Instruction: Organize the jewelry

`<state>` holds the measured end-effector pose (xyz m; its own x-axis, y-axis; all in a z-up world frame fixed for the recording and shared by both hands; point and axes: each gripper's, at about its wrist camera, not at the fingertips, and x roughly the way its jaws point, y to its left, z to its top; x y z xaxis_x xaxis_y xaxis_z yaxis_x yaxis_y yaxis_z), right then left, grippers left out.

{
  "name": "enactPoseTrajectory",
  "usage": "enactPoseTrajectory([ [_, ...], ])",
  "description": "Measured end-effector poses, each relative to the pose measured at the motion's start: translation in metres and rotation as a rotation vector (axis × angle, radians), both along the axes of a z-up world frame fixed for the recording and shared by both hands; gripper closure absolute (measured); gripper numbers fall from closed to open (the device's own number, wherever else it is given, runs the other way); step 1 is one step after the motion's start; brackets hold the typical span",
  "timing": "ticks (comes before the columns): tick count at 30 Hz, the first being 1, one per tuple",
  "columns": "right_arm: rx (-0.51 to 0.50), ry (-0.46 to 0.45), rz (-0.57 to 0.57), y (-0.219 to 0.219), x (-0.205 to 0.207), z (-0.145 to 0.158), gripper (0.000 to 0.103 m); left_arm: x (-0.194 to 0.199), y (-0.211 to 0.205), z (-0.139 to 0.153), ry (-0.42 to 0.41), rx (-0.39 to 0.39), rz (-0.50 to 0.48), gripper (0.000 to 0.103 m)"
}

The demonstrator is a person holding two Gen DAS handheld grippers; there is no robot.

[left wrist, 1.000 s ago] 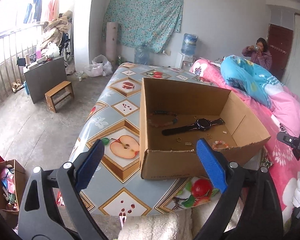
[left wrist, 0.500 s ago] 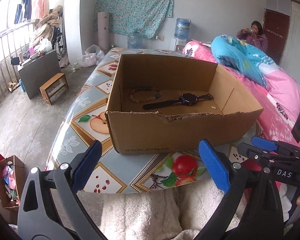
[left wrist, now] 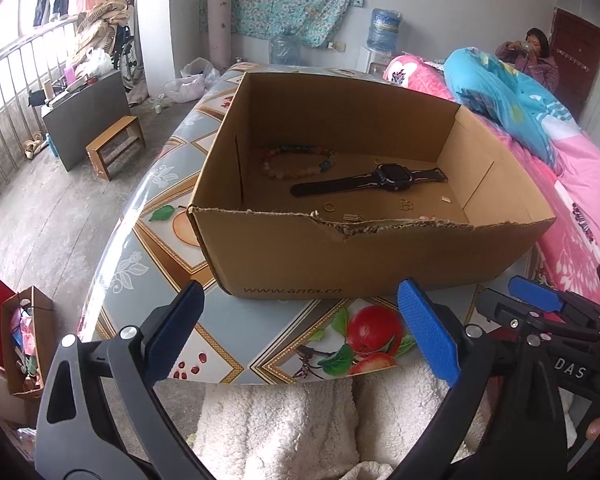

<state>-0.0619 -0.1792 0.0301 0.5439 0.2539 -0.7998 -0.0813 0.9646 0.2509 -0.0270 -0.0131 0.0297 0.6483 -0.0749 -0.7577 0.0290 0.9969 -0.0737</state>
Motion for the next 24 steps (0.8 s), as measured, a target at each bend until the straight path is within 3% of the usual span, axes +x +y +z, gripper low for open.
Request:
enactPoseTrajectory([
  [9,0.006,0.013,0.001,-0.001,0.006,0.002,0.04,0.014,-0.001,-0.004,0.077,0.027,0.041,0.009],
  [16,0.002,0.013,0.021,0.006,0.009,0.003,0.04,0.022,0.001,-0.009,0.125,-0.006,0.041,0.009],
  [24,-0.007,0.012,0.019,0.009,0.01,0.005,0.04,0.024,-0.001,-0.013,0.139,-0.001,0.035,0.009],
])
